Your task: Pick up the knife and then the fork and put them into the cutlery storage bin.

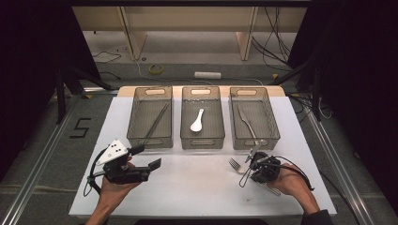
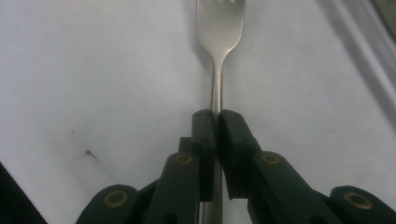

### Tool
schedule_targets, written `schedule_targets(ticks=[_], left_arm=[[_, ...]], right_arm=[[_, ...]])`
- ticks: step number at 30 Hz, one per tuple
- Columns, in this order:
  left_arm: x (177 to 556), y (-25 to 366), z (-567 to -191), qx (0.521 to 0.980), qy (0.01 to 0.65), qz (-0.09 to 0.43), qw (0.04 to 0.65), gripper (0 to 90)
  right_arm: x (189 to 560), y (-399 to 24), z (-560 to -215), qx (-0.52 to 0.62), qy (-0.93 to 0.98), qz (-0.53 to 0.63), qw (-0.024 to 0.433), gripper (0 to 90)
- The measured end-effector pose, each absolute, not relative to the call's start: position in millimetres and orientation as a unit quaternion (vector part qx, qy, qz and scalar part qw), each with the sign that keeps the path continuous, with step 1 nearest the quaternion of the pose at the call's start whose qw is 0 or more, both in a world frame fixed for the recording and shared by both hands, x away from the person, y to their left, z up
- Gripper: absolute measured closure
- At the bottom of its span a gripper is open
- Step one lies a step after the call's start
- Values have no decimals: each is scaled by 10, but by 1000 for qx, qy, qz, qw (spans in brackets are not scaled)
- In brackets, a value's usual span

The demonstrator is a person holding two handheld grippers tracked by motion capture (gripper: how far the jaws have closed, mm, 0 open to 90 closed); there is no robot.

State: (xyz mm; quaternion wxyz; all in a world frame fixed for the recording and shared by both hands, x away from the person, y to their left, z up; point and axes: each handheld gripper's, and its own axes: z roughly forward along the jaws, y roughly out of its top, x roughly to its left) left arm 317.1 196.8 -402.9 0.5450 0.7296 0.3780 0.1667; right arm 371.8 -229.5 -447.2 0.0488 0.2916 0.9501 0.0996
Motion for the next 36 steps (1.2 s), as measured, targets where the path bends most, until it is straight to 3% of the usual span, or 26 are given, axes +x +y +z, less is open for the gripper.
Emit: schedule_targets(ticks=[36], left_arm=[[3180,1991,-4035,726,385,167,546,155]], right_arm=[[3887,-2731,-3955,341,901,253,86,851]])
